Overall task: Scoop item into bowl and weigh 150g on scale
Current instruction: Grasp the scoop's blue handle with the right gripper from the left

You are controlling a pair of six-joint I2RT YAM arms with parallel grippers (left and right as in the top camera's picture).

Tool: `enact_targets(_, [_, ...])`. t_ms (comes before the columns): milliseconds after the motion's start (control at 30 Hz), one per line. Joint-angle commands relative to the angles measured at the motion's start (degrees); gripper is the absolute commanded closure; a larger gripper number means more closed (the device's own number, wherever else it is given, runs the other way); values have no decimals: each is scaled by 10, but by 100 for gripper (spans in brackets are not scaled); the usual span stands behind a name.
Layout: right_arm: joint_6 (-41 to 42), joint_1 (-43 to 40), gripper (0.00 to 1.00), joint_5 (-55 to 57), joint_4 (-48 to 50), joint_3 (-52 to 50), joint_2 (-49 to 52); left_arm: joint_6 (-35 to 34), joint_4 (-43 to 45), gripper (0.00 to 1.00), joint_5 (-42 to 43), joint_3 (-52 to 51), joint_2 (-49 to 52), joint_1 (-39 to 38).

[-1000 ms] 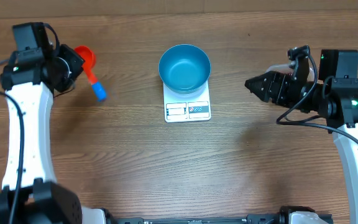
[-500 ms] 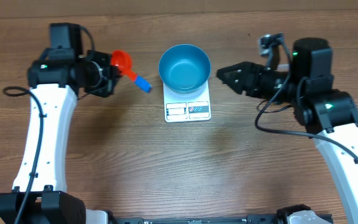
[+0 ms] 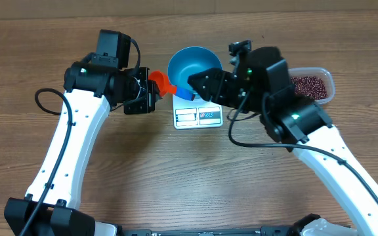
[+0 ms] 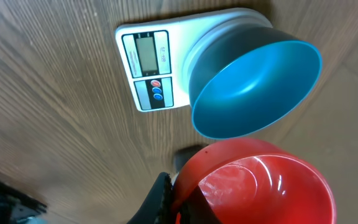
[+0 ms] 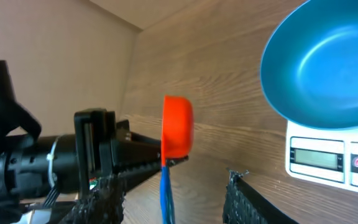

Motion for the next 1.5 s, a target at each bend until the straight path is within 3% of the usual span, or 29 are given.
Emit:
enact_targets(0, [27, 20, 48, 31, 12, 13, 25, -46, -2, 96, 5, 8, 0, -5])
enact_targets(433, [35, 41, 68, 0, 36, 13, 52, -39, -2, 95, 2, 8, 0, -6])
enact_targets(1133, [24, 41, 82, -43, 42, 13, 52, -31, -7, 96, -2, 8, 0, -6])
enact_targets(1367, [24, 41, 96, -43, 42, 13, 52, -31, -7, 96, -2, 8, 0, -6])
enact_targets(1467, [24, 41, 96, -42, 42, 13, 52, -30, -7, 96, -2, 8, 0, -6])
